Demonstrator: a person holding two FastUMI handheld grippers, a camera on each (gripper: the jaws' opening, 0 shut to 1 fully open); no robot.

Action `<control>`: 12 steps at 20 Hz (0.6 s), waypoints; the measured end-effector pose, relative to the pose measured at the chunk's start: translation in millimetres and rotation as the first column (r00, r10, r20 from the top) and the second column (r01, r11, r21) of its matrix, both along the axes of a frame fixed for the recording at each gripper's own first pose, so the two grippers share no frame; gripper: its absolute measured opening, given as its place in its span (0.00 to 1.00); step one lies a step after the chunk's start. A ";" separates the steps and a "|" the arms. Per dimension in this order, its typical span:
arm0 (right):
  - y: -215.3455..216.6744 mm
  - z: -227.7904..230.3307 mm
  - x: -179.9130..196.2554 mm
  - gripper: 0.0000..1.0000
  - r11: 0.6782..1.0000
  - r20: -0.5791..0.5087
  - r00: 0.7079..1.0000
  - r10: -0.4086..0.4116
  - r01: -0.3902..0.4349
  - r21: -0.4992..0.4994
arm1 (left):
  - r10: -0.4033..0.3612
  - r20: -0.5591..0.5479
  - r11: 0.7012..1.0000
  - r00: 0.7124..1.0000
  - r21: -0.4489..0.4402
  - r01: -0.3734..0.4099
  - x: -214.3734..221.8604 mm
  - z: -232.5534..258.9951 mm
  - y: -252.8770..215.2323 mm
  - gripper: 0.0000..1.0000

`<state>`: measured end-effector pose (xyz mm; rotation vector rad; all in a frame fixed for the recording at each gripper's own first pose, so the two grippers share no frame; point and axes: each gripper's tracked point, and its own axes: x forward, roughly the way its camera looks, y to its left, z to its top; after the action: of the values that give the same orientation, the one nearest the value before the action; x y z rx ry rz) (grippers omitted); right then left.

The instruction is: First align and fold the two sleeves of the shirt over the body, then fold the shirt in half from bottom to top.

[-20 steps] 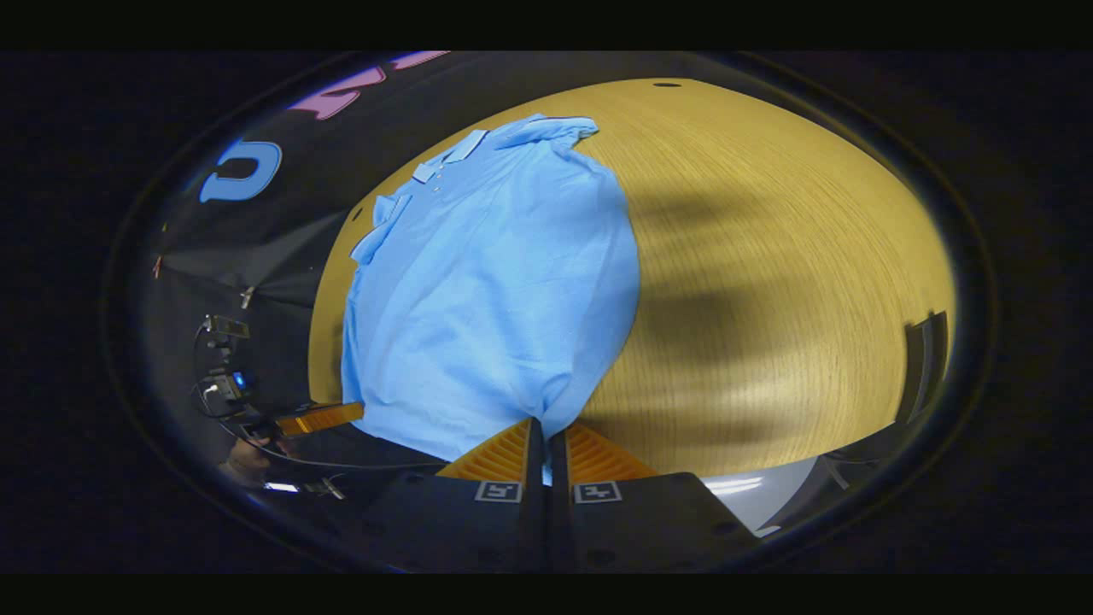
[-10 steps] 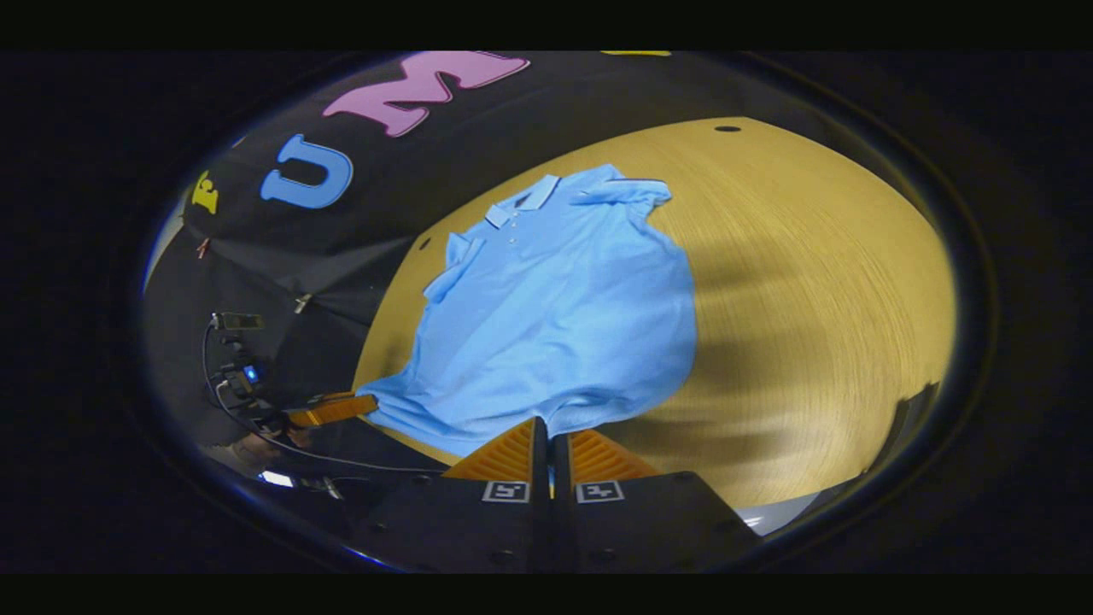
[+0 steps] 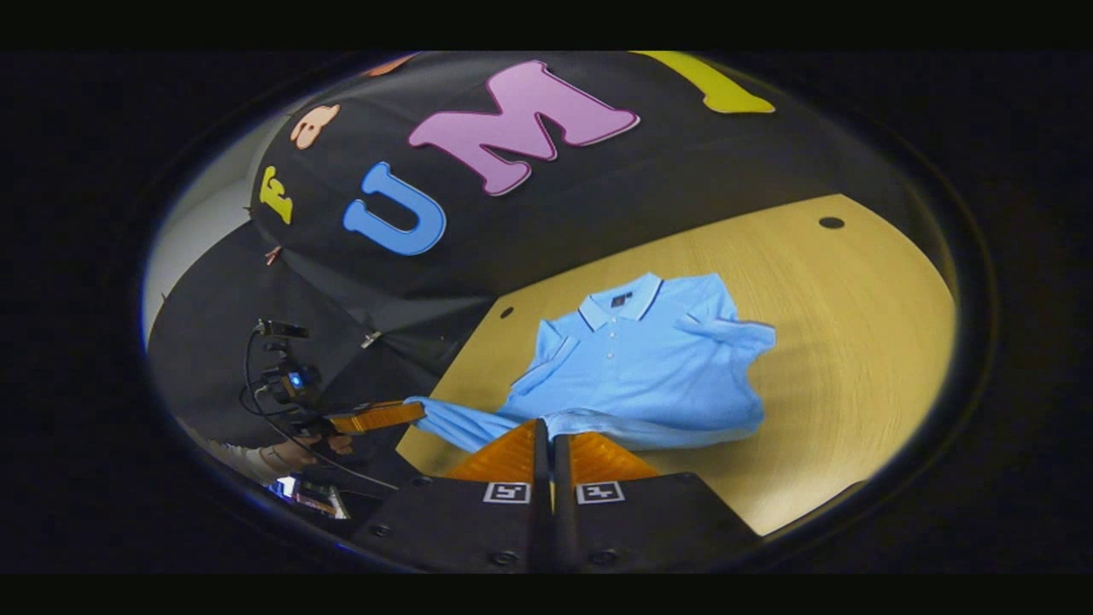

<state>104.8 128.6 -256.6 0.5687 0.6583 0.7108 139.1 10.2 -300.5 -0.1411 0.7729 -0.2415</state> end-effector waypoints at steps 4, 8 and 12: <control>-15.6 18.9 83.3 0.11 0.997 0.081 0.995 -0.062 0.066 -0.039 | 0.055 0.063 0.998 0.996 0.012 -0.056 74.5 20.5 5.4 0.06; -9.9 12.8 172.1 0.05 0.986 0.134 0.986 -0.096 0.113 -0.124 | 0.149 0.075 0.989 0.986 -0.007 -0.149 162.2 17.4 18.2 0.06; 6.2 -13.7 250.2 0.05 0.976 0.144 0.985 -0.099 0.125 -0.178 | 0.215 0.065 0.977 0.974 -0.004 -0.215 240.7 -14.7 36.3 0.06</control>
<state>355.0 134.8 -270.3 0.3786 0.5552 0.5691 379.8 46.4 -315.2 -0.2118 0.6873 -0.0391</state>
